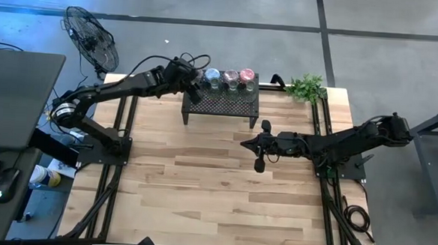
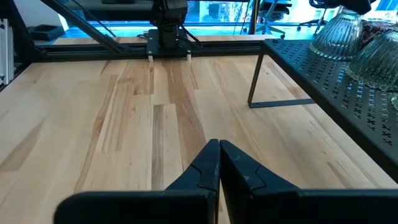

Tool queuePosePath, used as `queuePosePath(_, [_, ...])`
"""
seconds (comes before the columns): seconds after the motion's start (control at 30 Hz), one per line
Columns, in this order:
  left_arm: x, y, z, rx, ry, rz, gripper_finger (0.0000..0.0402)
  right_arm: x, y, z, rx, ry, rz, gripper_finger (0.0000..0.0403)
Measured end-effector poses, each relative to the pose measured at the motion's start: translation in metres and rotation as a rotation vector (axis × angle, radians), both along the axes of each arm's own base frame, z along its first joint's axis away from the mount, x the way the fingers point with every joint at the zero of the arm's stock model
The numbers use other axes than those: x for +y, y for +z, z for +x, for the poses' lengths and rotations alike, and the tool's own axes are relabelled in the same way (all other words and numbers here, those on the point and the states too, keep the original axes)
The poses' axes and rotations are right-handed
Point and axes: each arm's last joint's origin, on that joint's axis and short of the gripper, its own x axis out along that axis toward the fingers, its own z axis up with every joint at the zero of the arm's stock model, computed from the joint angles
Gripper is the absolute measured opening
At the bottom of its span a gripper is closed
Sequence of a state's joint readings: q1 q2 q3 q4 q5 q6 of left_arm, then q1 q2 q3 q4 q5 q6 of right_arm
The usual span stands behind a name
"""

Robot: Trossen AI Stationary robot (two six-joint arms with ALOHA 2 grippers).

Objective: Pick & Place candle stick holders
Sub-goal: Align the candle holder with the other candle holder on the shelf

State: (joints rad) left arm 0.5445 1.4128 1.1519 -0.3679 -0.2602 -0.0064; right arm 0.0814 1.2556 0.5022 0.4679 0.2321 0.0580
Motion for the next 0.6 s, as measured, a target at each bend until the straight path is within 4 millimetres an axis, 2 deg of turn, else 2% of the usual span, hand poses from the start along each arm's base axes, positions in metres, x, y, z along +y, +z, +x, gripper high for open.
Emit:
queuePosePath(0.43, [-0.0012, 0.0000, 0.0007, -0.022, -0.021, -0.028, 0.0183, 0.0000, 0.0000, 0.0000, 0.001, 0.002, -0.006, 0.0002])
queuePosePath(0.6, [-0.0012, 0.0000, 0.0007, -0.022, -0.021, -0.028, 0.0212, 0.0000, 0.0000, 0.0000, 0.001, 0.002, -0.006, 0.0001])
